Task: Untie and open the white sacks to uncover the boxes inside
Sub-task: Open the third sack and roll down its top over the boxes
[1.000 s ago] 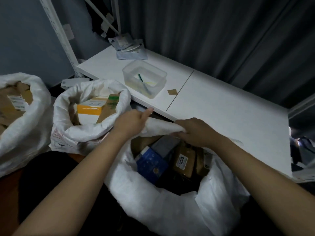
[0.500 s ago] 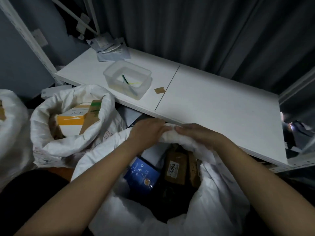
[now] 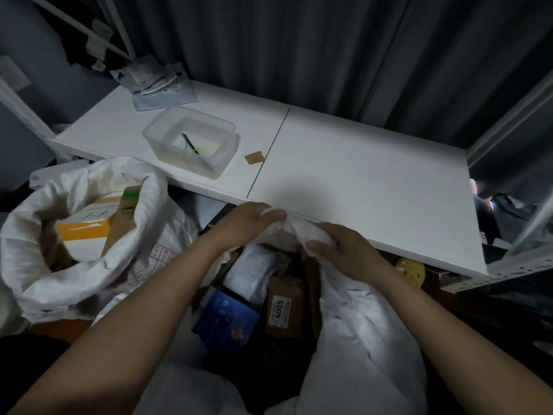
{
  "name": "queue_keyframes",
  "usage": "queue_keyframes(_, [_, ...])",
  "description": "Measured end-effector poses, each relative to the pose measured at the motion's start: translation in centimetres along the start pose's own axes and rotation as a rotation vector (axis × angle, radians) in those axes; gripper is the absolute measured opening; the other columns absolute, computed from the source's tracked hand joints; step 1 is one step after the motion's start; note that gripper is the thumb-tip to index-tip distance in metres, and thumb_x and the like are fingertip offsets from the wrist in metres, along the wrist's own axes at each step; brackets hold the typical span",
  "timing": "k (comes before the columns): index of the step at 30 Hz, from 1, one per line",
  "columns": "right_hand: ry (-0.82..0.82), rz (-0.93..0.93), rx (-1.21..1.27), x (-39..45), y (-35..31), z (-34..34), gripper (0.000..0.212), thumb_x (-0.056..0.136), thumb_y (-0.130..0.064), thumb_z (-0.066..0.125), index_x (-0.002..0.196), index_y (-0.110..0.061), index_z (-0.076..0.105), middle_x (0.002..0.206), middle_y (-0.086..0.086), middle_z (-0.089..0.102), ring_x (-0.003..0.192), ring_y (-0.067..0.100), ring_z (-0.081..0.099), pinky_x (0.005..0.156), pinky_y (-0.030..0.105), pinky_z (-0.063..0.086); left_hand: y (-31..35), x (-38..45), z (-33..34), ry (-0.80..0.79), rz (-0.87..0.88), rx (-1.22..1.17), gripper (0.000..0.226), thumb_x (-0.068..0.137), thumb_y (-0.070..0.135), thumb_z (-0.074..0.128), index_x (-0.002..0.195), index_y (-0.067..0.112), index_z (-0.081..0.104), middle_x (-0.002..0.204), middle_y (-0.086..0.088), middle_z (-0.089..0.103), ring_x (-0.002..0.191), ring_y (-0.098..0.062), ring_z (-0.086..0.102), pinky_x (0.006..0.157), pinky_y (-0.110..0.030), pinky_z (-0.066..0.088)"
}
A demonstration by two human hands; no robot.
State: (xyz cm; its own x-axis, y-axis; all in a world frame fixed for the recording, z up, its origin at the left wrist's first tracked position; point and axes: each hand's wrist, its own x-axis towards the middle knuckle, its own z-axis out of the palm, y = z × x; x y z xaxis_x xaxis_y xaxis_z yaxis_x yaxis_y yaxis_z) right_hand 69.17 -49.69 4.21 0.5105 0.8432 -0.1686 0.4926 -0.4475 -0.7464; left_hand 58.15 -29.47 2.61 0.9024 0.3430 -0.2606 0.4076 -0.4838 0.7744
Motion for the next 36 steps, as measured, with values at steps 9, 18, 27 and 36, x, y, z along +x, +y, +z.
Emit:
queue_keyframes(9, [0.028,0.322,0.671,1.1,1.0,-1.2,0.042,0.086,-0.042,0.062,0.121,-0.018,0.059,0.116,0.01,0.066,0.103,0.019,0.063,0.088,0.026,0.049,2.2,2.4,1.6,0.008,0.314,0.316,0.037,0.092,0.05,0.043,0.104,0.016,0.053,0.097,0.0,0.057,0.094,-0.02,0.056,0.073,-0.034,0.043])
queue_keyframes(18, [-0.203,0.389,0.233,0.0,0.0,-4.8,0.041,0.087,-0.058,0.054,0.112,-0.026,0.061,0.107,-0.005,0.067,0.095,0.01,0.063,0.084,0.023,0.051,4.7,6.3,-5.0,0.294,0.318,0.391,0.028,0.091,0.045,0.053,0.094,0.018,0.054,0.09,0.001,0.056,0.084,-0.019,0.051,0.067,-0.033,0.037])
queue_keyframes(27, [0.025,0.284,0.106,0.5,-3.4,-8.8,0.051,0.077,-0.045,0.075,0.117,-0.024,0.051,0.109,-0.003,0.059,0.095,0.014,0.06,0.083,0.033,0.052,6.5,6.1,-3.3,0.268,0.065,0.72,0.066,0.093,0.043,0.051,0.148,0.018,0.023,0.142,-0.017,0.032,0.127,-0.035,0.031,0.106,-0.041,0.025])
queue_keyframes(36, [0.026,0.522,0.478,-4.9,-3.0,-10.1,0.015,0.091,-0.018,0.058,0.088,-0.011,0.071,0.085,0.011,0.071,0.072,0.022,0.069,0.064,0.03,0.055,15.2,-2.5,1.4,0.186,-0.086,0.024,0.031,0.097,0.032,0.047,0.095,0.004,0.06,0.087,-0.011,0.058,0.093,-0.031,0.061,0.078,-0.035,0.049])
